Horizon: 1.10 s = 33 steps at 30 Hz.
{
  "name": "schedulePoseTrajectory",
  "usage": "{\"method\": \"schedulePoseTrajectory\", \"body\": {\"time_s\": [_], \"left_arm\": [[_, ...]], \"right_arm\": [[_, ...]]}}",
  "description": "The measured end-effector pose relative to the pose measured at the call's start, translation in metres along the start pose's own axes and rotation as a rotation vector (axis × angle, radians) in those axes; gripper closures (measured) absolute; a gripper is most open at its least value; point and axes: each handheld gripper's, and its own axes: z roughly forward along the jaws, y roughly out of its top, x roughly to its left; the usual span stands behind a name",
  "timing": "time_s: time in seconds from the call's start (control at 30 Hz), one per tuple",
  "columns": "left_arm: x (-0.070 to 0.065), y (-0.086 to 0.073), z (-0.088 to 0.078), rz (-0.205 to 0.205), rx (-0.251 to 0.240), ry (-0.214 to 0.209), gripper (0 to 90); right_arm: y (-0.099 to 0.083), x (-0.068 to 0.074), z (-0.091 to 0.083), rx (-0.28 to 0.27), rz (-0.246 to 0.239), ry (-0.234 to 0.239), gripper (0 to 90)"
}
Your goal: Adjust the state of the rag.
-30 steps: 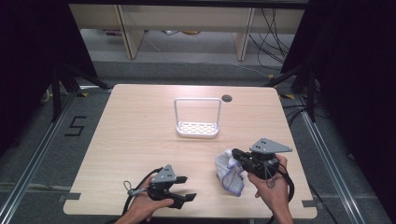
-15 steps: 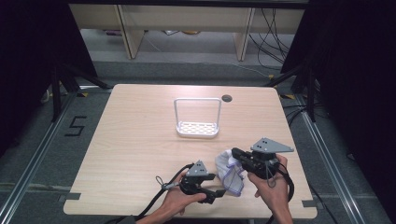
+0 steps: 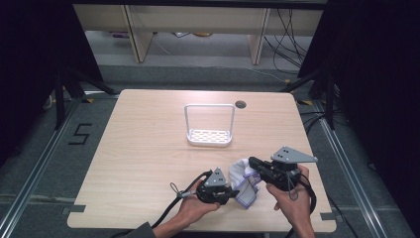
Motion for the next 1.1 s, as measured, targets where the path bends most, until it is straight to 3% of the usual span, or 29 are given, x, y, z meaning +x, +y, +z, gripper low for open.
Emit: {"method": "schedulePoseTrajectory", "body": {"time_s": [0.07, 0.13, 0.2, 0.27, 0.3, 0.33, 0.37, 0.4, 0.43, 0.5, 0.6, 0.63, 0.7, 0.8, 0.97, 1.03, 1.1], "left_arm": [[0.003, 0.006, -0.015, 0.007, -0.003, -0.015, 84.7], [0.006, 0.013, -0.032, 0.019, 0.023, -0.046, 84.9], [0.009, 0.020, -0.052, 0.072, 0.040, -0.030, 85.1], [0.012, 0.027, -0.071, 0.074, 0.027, -0.039, 85.2], [0.013, 0.031, -0.082, 0.077, 0.034, -0.044, 85.2], [0.013, 0.034, -0.093, 0.098, 0.038, -0.042, 85.3], [0.012, 0.037, -0.104, 0.113, 0.040, -0.038, 85.3], [0.012, 0.040, -0.115, 0.132, 0.048, -0.037, 85.3], [0.011, 0.043, -0.125, 0.121, 0.043, -0.049, 85.3], [0.008, 0.048, -0.146, 0.141, 0.050, -0.057, 85.4], [0.008, 0.055, -0.174, 0.159, 0.049, -0.077, 85.3], [0.009, 0.057, -0.182, 0.167, 0.065, -0.075, 85.3], [0.015, 0.058, -0.193, 0.161, 0.065, -0.063, 85.2], [0.034, 0.051, -0.189, 0.142, 0.108, -0.025, 85.1], [0.077, 0.027, -0.150, 0.131, 0.236, 0.052, 84.9], [0.094, 0.018, -0.133, 0.111, 0.268, 0.075, 84.8], [0.107, 0.011, -0.118, 0.122, 0.288, 0.107, 84.7]], "right_arm": [[0.002, -0.001, -0.003, -0.016, -0.006, -0.006, 88.1], [0.004, 0.003, -0.007, -0.007, 0.033, 0.004, 88.1], [0.008, 0.002, -0.010, -0.025, 0.006, 0.008, 88.1], [0.012, 0.007, -0.013, -0.028, 0.021, 0.030, 88.2], [0.015, 0.008, -0.014, -0.040, -0.001, 0.042, 88.2], [0.017, 0.012, -0.016, -0.042, 0.001, 0.038, 88.2], [0.019, 0.013, -0.015, -0.059, -0.020, 0.065, 88.2], [0.021, 0.018, -0.017, -0.048, 0.002, 0.076, 88.2], [0.023, 0.021, -0.018, -0.055, -0.017, 0.085, 88.2], [0.027, 0.029, -0.019, -0.072, -0.024, 0.113, 88.2], [0.035, 0.041, -0.021, -0.083, -0.009, 0.171, 88.2], [0.037, 0.042, -0.021, -0.095, -0.041, 0.172, 88.3], [0.041, 0.047, -0.020, -0.087, -0.035, 0.190, 88.2], [0.041, 0.044, -0.006, -0.053, -0.046, 0.185, 88.2], [0.026, 0.027, 0.044, 0.067, 0.015, 0.160, 88.2], [0.018, 0.014, 0.064, 0.109, 0.027, 0.145, 88.2], [0.010, 0.004, 0.082, 0.156, 0.063, 0.132, 88.2]]}}
